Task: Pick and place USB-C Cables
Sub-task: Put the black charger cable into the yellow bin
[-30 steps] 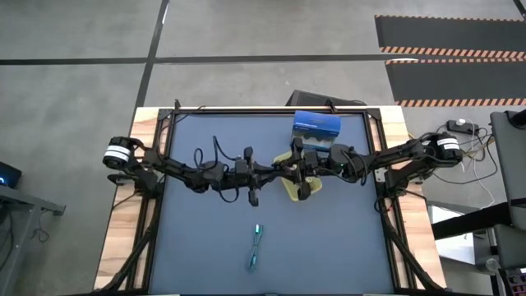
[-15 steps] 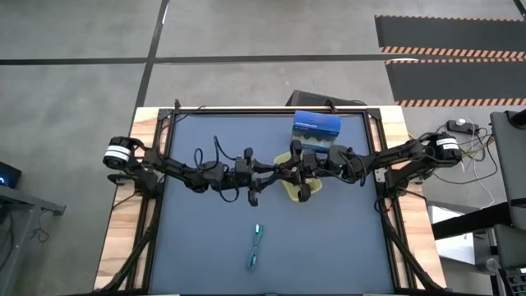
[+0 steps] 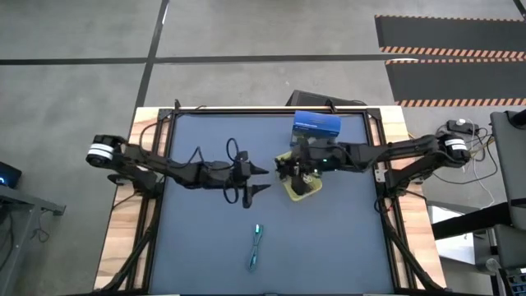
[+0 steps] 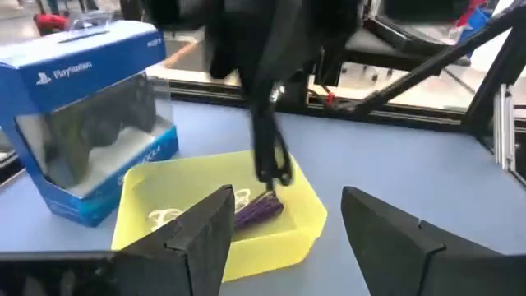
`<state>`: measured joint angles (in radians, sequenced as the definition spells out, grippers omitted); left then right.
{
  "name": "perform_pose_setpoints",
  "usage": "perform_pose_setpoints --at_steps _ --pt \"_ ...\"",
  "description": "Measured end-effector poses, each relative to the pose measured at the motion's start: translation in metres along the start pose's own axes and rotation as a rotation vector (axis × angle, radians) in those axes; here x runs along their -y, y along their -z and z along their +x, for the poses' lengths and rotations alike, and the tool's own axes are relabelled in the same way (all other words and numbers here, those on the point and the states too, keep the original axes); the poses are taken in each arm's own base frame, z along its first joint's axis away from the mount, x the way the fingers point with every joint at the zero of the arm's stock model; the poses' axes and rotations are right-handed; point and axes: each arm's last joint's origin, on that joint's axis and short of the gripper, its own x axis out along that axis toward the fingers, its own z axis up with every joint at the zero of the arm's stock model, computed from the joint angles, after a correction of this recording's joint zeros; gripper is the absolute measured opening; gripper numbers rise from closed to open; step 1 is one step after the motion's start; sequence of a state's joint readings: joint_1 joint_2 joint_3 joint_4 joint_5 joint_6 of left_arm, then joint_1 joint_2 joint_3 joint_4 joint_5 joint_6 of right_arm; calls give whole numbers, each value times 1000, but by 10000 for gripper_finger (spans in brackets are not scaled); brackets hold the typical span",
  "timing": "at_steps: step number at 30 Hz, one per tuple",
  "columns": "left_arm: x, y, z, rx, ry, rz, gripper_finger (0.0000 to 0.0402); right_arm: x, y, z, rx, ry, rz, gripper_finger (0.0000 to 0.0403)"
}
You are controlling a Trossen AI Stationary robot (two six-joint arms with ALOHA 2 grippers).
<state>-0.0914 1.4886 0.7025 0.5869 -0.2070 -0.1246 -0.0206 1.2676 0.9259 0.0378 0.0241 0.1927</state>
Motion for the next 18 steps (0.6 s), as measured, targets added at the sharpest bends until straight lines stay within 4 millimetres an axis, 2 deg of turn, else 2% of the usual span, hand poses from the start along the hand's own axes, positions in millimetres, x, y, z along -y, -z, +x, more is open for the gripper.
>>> perform_pose_setpoints --at_steps 5,10,14,18 --pt "-2 4 -9 -49 -5 10 210 4 0 -6 -290 112 85 65" --pt "-6 8 -22 -56 -17 13 210 7 -1 -20 -457 207 174 65" --pt "-8 -4 -29 1 -21 49 210 11 -2 -29 -542 271 282 65" --pt "-10 -10 -33 25 -79 116 210 14 2 -31 -623 236 407 65"
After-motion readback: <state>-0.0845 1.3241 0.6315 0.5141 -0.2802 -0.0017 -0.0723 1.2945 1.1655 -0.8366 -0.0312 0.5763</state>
